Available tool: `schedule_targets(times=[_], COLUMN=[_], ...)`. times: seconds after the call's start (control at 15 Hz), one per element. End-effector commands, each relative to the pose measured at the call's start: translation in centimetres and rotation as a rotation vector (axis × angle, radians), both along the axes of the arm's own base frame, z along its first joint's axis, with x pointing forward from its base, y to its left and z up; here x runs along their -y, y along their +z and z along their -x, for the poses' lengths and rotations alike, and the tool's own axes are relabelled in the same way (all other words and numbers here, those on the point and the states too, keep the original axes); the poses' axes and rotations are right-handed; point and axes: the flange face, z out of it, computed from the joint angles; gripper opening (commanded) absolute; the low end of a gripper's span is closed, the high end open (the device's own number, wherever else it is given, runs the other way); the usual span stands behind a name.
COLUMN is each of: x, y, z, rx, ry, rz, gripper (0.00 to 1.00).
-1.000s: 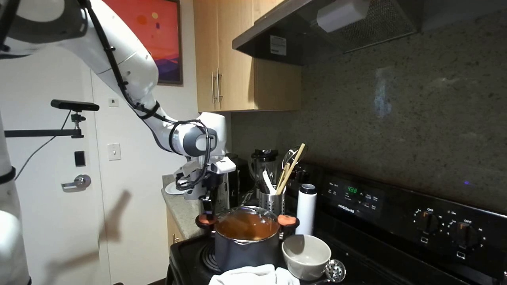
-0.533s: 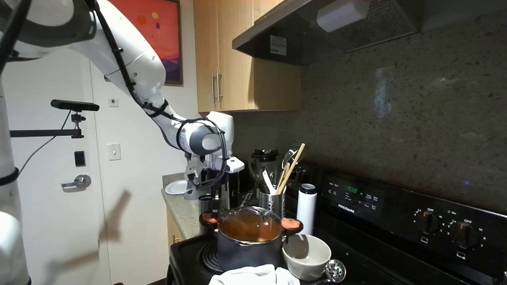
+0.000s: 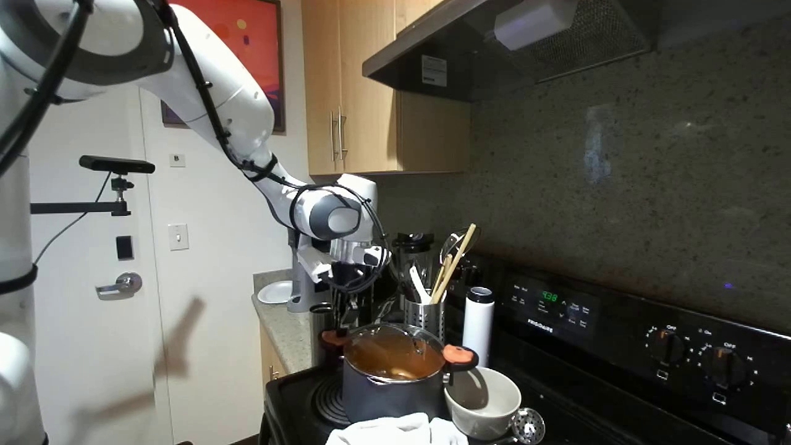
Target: Twist the two orange objects on the pot
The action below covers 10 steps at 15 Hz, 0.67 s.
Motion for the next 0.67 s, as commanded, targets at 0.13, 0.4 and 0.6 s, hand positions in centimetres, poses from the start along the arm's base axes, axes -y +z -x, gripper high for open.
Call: schedule_targets(times=[0.13,0.4,0.6], x=[0.24,0.03,-0.05], y=[-2.17,-2.00,-1.78], z=[-1.14,-1.27,-1.17], rx=[-0.045,-0.053,-0.053], ry=[0.184,0.276,0.331], rz=[-0.007,-0.003,0.014], gripper=[0.08,0.08,0.08])
